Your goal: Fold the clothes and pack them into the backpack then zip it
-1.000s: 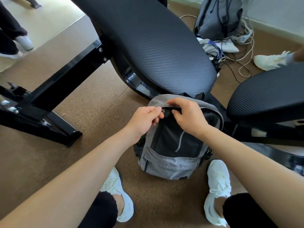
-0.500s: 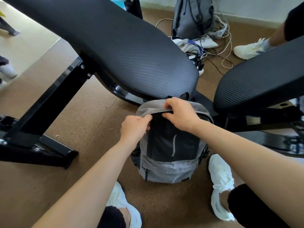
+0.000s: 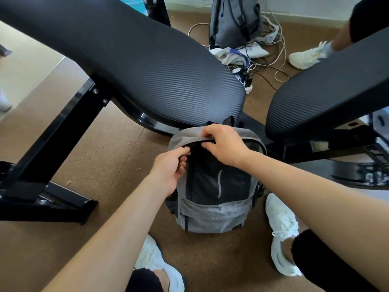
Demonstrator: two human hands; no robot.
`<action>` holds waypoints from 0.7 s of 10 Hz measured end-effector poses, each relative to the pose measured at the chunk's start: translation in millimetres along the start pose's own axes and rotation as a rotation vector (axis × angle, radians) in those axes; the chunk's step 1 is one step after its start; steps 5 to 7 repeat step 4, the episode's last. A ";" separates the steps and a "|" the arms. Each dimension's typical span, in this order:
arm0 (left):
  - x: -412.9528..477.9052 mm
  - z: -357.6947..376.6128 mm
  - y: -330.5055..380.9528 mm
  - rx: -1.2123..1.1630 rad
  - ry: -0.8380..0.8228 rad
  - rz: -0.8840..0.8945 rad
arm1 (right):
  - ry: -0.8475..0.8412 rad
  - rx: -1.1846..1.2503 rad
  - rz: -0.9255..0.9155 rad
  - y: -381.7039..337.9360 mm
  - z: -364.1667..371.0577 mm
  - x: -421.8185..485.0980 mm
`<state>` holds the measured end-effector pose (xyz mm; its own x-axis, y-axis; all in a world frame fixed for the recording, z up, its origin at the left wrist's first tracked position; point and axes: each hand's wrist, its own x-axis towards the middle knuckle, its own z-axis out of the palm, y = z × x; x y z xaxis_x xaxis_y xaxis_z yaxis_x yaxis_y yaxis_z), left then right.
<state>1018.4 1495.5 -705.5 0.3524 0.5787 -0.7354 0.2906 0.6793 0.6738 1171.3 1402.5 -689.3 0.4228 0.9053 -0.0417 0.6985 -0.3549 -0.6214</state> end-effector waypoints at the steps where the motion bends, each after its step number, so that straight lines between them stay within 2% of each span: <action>1: -0.8 -1.7 -4.0 0.026 -0.035 0.080 | -0.009 0.017 0.001 2.9 -1.9 2.2; 3: -7.7 -10.1 -4.2 0.275 0.032 0.170 | -0.072 -0.052 -0.011 1.8 -6.7 -7.3; 4: -19.4 -13.9 -13.6 0.411 0.113 0.298 | -0.047 -0.149 -0.015 3.1 -11.3 -22.0; 7: -19.4 -13.9 -13.6 0.411 0.113 0.298 | -0.047 -0.149 -0.015 3.1 -11.3 -22.0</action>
